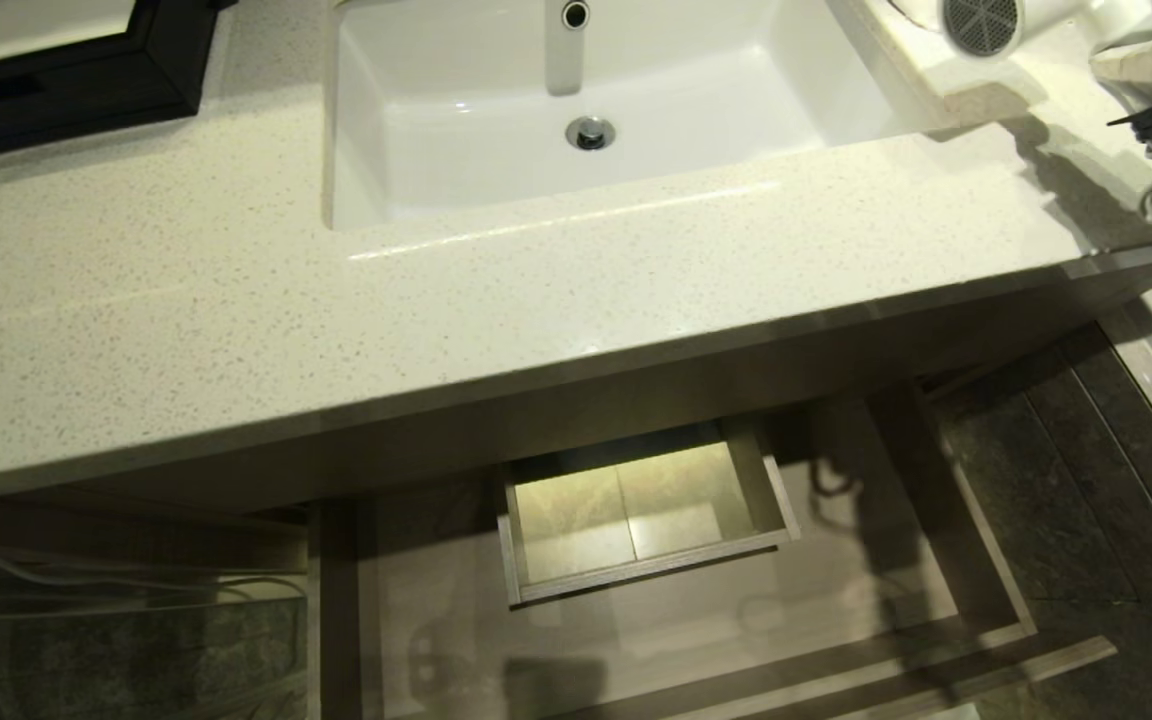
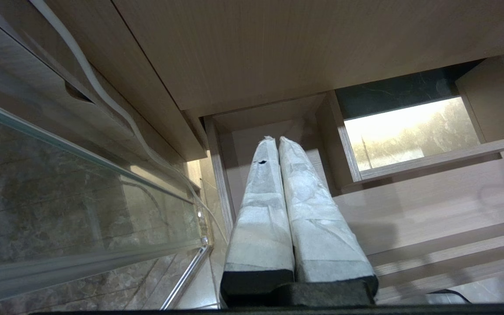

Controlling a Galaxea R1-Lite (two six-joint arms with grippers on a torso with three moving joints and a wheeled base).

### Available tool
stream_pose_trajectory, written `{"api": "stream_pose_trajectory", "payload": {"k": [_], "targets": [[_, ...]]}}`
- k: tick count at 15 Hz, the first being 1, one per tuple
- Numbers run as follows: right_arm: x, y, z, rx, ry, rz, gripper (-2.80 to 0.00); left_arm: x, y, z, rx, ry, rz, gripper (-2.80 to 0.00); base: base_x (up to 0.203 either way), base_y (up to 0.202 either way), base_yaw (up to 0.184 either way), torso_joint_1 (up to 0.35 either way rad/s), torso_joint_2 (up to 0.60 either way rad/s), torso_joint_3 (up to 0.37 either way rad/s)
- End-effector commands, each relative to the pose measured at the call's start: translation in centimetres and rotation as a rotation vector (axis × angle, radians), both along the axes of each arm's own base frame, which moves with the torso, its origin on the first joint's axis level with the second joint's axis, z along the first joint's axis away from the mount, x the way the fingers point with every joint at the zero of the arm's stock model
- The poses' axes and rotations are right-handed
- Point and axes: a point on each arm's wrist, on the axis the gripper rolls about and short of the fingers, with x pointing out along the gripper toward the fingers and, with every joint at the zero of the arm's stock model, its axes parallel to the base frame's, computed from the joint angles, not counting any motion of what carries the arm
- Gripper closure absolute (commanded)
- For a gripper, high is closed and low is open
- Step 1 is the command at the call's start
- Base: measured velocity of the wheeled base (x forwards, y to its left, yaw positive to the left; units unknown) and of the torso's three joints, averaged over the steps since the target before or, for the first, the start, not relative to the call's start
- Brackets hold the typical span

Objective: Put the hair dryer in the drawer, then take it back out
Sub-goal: Place it on the countertop

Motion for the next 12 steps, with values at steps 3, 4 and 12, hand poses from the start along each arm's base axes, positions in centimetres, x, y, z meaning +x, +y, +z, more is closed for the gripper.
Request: {"api": "stream_pose_trajectory", "payload": {"k": [3, 4, 12], "targets": [[3.8, -0.8, -1.7, -0.019, 0.014, 0.023, 0.0, 0.0, 0.0, 0.0, -0.001, 0.001, 0.0, 0.0, 0.0, 0.0, 0.0, 0.0, 0.0, 0.0], [4.2, -1.0, -2.0, -0.04, 0.014, 0.025, 0.0, 0.0, 0.0, 0.0, 0.0, 0.001, 0.0, 0.0, 0.0, 0.0, 0.0, 0.0, 0.0, 0.0], [3.9, -1.7, -2.0, -0.064, 0.012, -0.007, -2.8, 0.0, 0.0, 0.0, -0.001, 0.001, 0.0, 0.0, 0.0, 0.0, 0.0, 0.0, 0.0, 0.0]]}}
